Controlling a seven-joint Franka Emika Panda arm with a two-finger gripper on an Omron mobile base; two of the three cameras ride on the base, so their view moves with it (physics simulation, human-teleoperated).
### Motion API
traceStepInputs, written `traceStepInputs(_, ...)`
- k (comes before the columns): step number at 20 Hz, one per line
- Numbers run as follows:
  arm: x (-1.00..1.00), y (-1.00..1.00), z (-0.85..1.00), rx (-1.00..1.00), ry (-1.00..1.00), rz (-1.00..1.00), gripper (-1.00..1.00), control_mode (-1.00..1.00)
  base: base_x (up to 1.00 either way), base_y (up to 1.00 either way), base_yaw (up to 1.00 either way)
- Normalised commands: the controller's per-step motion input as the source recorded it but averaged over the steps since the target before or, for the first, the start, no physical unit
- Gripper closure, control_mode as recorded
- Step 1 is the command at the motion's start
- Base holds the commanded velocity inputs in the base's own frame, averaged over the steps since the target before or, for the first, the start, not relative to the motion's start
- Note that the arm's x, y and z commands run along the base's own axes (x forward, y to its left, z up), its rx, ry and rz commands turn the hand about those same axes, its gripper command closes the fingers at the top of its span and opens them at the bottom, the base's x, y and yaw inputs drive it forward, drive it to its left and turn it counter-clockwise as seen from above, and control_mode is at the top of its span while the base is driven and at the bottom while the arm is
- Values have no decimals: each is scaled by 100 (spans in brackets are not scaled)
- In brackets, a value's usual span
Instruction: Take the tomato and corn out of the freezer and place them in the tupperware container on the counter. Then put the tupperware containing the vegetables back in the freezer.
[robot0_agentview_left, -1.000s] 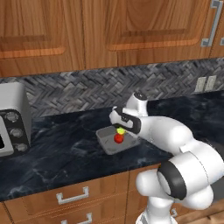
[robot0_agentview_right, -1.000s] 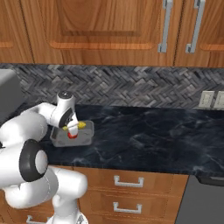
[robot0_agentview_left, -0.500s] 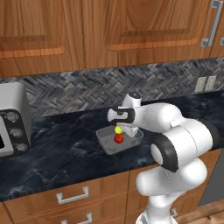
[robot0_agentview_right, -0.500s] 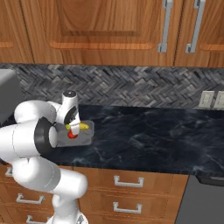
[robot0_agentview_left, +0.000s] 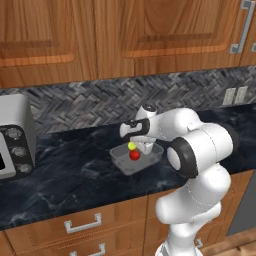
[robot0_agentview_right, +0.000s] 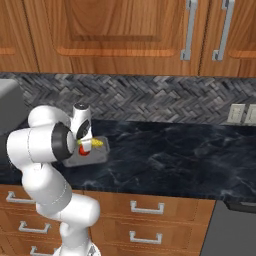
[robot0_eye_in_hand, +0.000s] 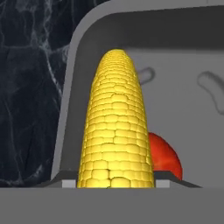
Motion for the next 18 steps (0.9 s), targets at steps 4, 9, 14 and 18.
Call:
traceStepInputs(4, -32, 3, -1, 0, 0, -1, -100, -100, 0, 0, 0)
traceStepInputs(9, -56, -12, 19, 1, -3, 0, -100, -100, 0, 0, 0)
traceStepInputs(14, -2, -1, 48, 0, 0, 4, -100, -100, 0, 0, 0)
traceStepInputs(18, -27, -44, 53, 0, -3, 10, -100, -100, 0, 0, 0)
